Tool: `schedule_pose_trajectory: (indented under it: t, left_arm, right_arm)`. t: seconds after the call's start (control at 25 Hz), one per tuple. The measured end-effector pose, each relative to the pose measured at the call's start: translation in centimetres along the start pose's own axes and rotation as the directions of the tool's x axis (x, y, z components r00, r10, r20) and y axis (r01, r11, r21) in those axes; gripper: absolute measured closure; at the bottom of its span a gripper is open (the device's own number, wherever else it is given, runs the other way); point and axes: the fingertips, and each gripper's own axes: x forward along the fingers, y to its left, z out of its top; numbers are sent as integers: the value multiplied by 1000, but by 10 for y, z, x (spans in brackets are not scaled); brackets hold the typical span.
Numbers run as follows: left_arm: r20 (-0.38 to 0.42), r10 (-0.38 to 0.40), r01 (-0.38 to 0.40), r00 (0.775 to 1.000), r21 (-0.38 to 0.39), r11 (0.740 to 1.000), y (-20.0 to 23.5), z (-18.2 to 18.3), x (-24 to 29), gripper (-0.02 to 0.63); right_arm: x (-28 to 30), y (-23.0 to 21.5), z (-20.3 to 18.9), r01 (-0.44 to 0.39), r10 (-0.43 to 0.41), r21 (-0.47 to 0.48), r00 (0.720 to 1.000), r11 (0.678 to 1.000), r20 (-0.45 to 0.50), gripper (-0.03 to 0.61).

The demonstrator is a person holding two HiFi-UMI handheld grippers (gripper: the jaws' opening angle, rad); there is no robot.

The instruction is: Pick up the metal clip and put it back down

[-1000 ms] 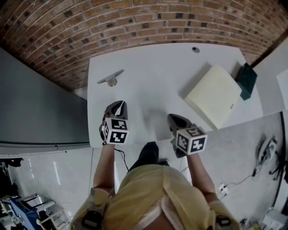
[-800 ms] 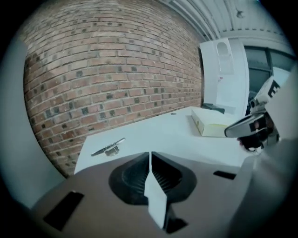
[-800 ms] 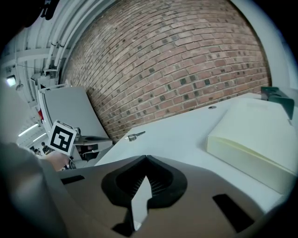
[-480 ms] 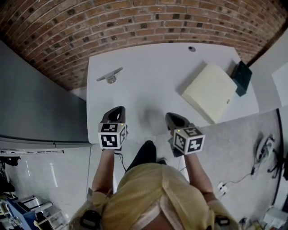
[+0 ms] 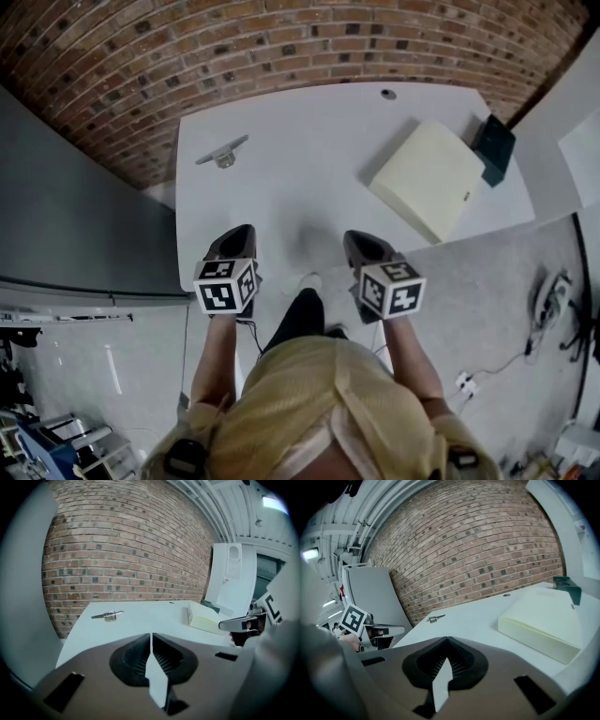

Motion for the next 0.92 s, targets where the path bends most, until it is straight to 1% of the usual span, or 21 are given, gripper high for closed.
schedule_pose_trajectory:
  t: [0.12,0.32,0.52,0.92]
  left_arm:
    - [1,-19,19,1000,-27,999,-6,-3,-3,598]
    - [-9,-25,25,1000,-31,999,-9,-6,-9,600]
    - [-15,-34,33,999,-50,998,-9,-7,-12,600]
    - [-36,-29,28,999,-17,999,-8,-10,-11,600]
  right_arm:
    - [-5,-1,1,7,-7,-4,1000,1000,13,574]
    - [-8,2,-2,0,0,-14,1000,1000,16,575]
    - [-14,2,3,12,-11,-13,999,1000,30,574]
    - [-13,1,-3,16,-16,-7,1000,1000,22,575]
